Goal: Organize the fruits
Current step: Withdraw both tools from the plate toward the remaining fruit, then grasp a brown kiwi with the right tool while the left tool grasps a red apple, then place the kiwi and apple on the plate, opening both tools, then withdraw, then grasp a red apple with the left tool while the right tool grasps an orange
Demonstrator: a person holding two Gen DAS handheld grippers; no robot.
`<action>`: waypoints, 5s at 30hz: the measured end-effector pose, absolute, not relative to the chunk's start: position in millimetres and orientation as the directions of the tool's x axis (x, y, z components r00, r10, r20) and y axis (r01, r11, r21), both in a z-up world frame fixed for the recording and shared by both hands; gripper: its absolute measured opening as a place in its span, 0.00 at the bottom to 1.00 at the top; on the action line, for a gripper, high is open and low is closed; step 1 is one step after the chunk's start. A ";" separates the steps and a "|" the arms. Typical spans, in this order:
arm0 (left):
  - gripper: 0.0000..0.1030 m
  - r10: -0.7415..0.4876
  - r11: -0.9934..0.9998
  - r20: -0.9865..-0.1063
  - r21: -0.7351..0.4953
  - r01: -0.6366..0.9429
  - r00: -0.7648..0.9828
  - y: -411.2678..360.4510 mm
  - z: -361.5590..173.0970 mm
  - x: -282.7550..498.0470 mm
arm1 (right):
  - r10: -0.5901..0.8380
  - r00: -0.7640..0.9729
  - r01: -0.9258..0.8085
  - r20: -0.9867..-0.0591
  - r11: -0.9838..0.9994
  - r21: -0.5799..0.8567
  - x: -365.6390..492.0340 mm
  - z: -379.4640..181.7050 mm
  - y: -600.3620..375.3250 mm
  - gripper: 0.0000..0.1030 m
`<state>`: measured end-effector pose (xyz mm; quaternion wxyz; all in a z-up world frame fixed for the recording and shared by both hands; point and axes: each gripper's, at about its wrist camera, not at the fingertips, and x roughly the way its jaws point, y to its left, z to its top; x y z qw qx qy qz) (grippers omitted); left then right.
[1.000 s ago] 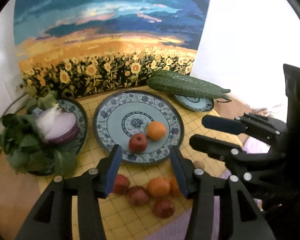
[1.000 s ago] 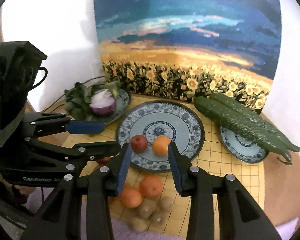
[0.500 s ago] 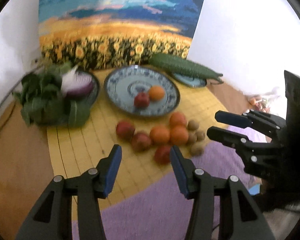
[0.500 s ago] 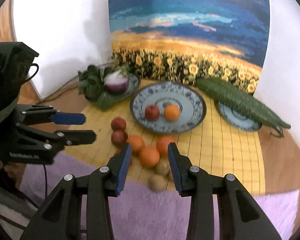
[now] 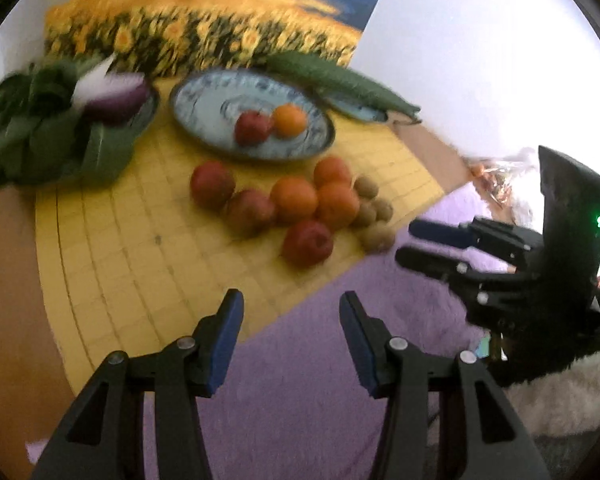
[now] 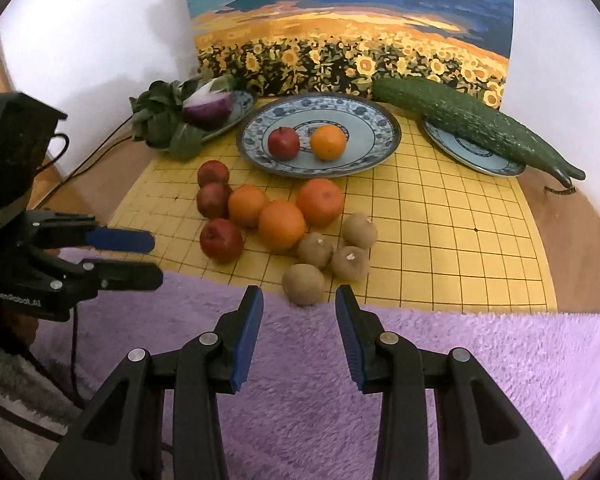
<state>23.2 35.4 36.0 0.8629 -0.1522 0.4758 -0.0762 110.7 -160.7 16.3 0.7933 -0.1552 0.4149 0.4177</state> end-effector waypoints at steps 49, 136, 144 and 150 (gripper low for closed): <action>0.34 -0.124 0.957 -0.742 -0.265 -0.118 0.658 77.2 72.1 140.9 | 0.631 0.364 -0.757 -0.686 0.629 0.176 216.8 62.1 -117.8 0.26; 0.30 -0.320 0.854 -0.777 -0.484 -0.190 0.542 65.8 17.7 68.2 | 0.551 0.324 -0.880 -0.769 0.474 -0.031 118.2 11.4 -107.7 0.34; 0.30 -0.301 0.858 -0.724 -0.490 -0.156 0.621 78.6 60.6 56.3 | 0.556 0.344 -0.909 -0.757 0.401 -0.118 111.6 8.4 -98.3 0.31; 0.30 -0.225 0.875 -0.720 -0.445 -0.188 0.656 92.0 75.1 101.9 | 0.531 0.338 -0.916 -0.777 0.376 -0.141 110.5 -0.2 -88.6 0.32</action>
